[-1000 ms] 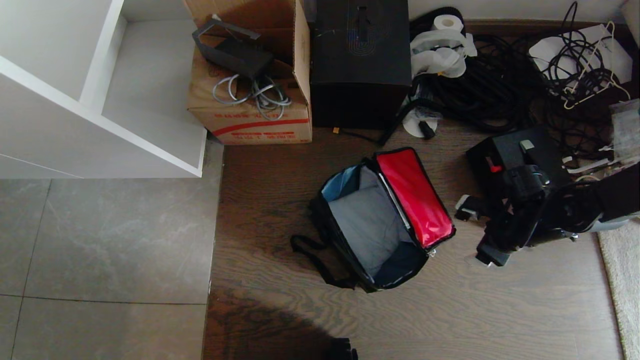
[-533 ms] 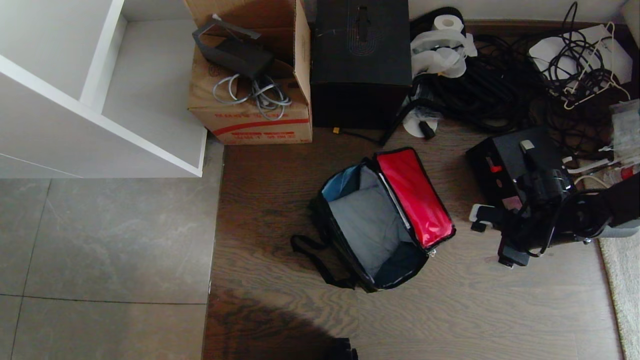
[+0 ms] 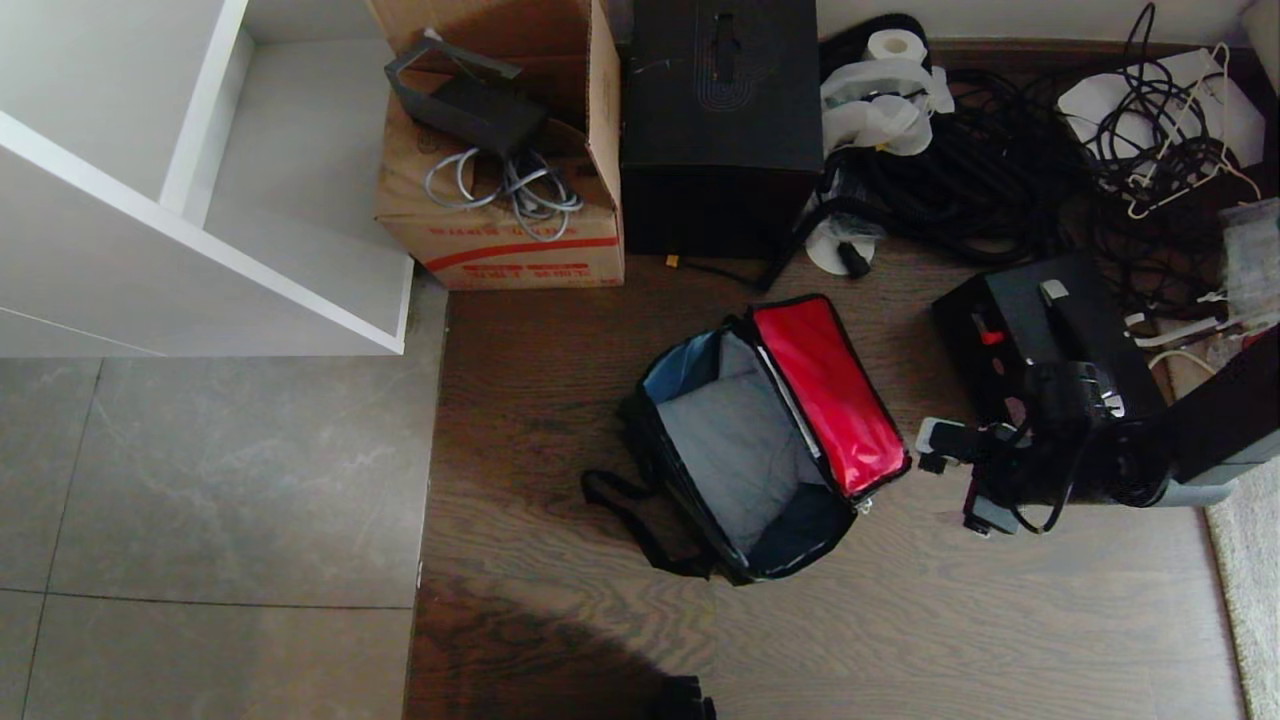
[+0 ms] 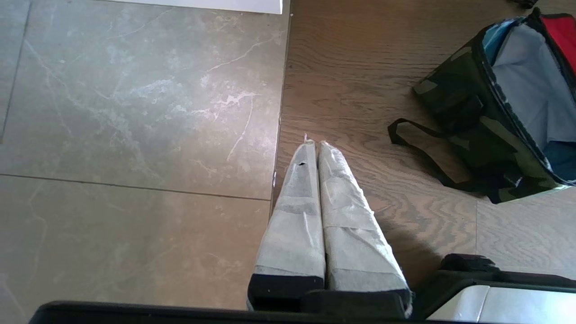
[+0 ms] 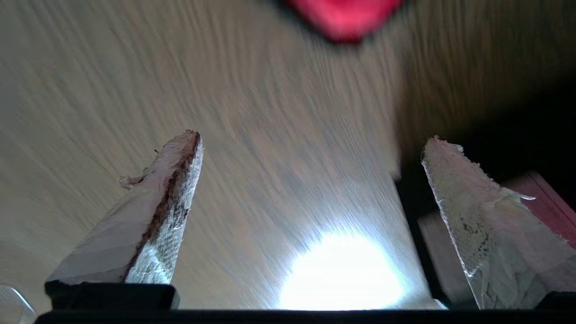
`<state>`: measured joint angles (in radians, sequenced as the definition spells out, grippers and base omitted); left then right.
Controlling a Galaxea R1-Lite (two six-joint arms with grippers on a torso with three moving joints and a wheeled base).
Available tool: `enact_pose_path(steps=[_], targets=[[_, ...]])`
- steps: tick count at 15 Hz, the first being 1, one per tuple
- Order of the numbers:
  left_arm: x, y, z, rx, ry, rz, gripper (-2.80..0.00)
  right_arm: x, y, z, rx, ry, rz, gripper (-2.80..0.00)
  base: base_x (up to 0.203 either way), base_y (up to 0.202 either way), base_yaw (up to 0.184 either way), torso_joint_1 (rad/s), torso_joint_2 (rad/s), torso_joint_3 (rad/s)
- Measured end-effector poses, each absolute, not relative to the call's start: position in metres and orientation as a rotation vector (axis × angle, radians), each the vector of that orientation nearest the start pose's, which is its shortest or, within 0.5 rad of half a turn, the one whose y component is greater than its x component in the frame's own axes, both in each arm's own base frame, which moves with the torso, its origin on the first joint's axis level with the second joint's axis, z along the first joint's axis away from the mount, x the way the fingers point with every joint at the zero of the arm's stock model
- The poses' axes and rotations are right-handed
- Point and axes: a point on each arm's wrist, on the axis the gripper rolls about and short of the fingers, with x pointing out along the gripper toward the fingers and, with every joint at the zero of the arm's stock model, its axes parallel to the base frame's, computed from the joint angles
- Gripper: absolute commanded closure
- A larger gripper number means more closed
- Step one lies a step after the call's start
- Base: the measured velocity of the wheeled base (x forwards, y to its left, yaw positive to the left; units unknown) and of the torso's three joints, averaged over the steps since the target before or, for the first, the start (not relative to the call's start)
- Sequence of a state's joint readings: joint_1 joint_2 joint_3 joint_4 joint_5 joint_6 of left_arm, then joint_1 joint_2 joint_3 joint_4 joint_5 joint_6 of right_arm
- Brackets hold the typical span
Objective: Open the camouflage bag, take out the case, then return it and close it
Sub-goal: Grip the handle again
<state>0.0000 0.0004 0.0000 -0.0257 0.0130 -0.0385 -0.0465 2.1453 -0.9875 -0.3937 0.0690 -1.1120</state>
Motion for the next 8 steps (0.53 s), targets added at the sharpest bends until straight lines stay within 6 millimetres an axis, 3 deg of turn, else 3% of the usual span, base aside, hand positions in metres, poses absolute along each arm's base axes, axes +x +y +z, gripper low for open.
enact_pose_path(steps=[2,6,8], targets=[[-0.023,0.0,0.078,-0.039,-0.025,0.012,0.0,0.376,-0.002,0.046,-0.92,0.596,0.506,-2.8,0.0,0.0,0.0,0.0,0.0,0.0],[-0.023,0.0,0.078,-0.039,-0.026,0.013,0.0,0.374,0.001,0.037,-0.919,0.596,0.538,-2.8,0.0,0.0,0.0,0.0,0.0,0.0],[-0.023,0.0,0.078,-0.038,-0.026,0.013,0.0,0.375,0.003,0.031,-0.964,0.502,0.581,-2.8,0.0,0.0,0.0,0.0,0.0,0.0]])
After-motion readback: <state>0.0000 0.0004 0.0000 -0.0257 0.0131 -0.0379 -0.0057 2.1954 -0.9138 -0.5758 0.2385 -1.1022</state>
